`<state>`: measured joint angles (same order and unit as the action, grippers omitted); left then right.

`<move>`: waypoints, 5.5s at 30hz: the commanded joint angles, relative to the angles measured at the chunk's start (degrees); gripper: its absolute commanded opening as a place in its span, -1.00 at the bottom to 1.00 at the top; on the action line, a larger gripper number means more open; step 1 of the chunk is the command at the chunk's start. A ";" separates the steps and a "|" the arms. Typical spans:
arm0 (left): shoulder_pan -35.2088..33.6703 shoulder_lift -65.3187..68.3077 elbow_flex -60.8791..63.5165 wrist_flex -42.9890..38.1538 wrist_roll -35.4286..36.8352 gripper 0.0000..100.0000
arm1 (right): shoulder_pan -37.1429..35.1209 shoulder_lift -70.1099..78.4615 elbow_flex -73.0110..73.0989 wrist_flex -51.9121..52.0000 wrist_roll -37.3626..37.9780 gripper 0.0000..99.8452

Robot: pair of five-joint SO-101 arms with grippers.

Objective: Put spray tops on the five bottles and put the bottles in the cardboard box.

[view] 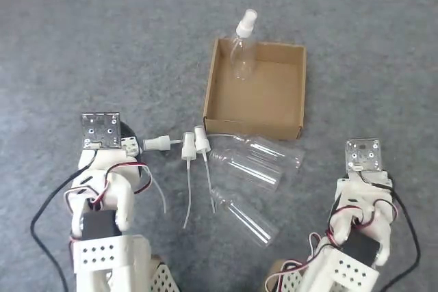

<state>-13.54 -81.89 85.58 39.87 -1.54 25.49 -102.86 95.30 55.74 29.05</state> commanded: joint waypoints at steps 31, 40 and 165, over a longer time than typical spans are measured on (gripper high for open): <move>0.18 -0.09 -0.57 -1.67 -0.26 -0.98 | -0.04 -0.75 1.14 0.22 -0.18 -0.77; 0.18 -0.09 -0.57 -1.67 -0.26 -0.98 | -0.04 -0.75 1.14 0.22 -0.18 -0.77; -0.26 -0.09 3.56 -5.80 -0.26 -0.98 | -0.92 49.71 -45.36 17.45 10.90 -0.49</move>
<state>-13.63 -81.89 89.63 35.03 -1.54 21.36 -72.26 58.99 73.67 36.09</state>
